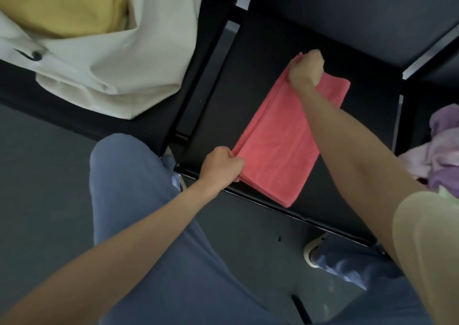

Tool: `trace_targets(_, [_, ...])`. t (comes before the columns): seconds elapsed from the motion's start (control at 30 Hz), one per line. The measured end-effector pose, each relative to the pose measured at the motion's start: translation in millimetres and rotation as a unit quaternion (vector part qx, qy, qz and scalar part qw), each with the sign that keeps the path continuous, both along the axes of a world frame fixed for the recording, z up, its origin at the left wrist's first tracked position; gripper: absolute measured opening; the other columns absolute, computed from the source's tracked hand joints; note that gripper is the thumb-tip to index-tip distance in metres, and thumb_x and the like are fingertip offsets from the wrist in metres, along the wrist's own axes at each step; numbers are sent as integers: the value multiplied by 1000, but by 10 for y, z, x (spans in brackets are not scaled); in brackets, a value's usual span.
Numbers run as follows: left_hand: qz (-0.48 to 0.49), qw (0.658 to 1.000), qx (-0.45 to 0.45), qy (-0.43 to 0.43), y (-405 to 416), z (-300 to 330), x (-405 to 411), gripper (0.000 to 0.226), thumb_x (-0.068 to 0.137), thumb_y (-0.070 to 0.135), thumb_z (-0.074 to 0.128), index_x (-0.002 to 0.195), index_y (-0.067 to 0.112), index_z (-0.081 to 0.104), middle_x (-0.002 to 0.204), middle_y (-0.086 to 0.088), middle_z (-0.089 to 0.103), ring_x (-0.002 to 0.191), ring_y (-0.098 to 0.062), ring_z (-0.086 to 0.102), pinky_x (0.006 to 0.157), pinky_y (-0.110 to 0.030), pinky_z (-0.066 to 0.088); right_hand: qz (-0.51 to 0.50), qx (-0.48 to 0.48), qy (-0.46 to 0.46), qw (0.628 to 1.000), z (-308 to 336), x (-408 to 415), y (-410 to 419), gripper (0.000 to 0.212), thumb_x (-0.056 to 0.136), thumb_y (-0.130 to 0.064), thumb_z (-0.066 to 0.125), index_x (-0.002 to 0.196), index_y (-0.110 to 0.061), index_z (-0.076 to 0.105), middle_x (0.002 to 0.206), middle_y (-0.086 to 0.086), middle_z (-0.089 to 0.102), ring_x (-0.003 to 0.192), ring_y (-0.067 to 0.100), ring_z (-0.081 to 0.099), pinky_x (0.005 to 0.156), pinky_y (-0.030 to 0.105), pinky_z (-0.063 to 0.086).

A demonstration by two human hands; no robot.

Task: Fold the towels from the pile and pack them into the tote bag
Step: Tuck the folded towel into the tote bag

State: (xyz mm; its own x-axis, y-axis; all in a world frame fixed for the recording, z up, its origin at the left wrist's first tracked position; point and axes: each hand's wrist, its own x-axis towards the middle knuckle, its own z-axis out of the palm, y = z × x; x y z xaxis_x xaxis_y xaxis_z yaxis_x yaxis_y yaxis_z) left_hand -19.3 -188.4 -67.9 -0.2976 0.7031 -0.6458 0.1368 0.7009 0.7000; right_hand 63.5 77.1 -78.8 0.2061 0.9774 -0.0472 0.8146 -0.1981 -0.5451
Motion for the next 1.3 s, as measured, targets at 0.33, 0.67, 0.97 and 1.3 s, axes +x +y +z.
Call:
trace_targets(0.33, [-99, 940, 64, 320, -90, 24, 14, 34, 79, 41, 63, 94, 12, 56, 88, -1, 60, 77, -22, 59, 57, -31, 41, 68, 82, 135, 985, 90, 767, -1356, 12, 86, -6, 57, 98, -5, 56, 87, 0, 57, 69, 1, 50, 60, 3, 37])
trace_targets(0.67, [-118, 937, 64, 324, -134, -119, 74, 34, 87, 41, 67, 91, 8, 58, 86, -7, 64, 80, -26, 63, 58, -33, 42, 9, -171, 36, 985, -95, 1257, -2593, 36, 84, -39, 67, 92, -5, 61, 101, 13, 53, 91, 27, 55, 76, 36, 49])
trace_targets(0.97, [-156, 977, 7, 145, -272, 197, 194, 15, 85, 18, 66, 76, 12, 56, 71, -5, 65, 59, -16, 64, 57, -31, 51, -40, -221, 310, 924, 293, 1574, -2806, 12, 88, -10, 62, 90, 0, 55, 72, 12, 63, 58, 19, 62, 57, 30, 55])
trace_targets(1.3, [84, 974, 46, -205, -290, 569, 294, 6, 90, 13, 63, 90, 9, 68, 76, -9, 72, 61, -15, 68, 63, -26, 54, -84, -189, 596, 776, 598, 1805, -2806, 16, 89, -8, 61, 103, 1, 65, 87, 14, 73, 78, 20, 71, 64, 24, 55])
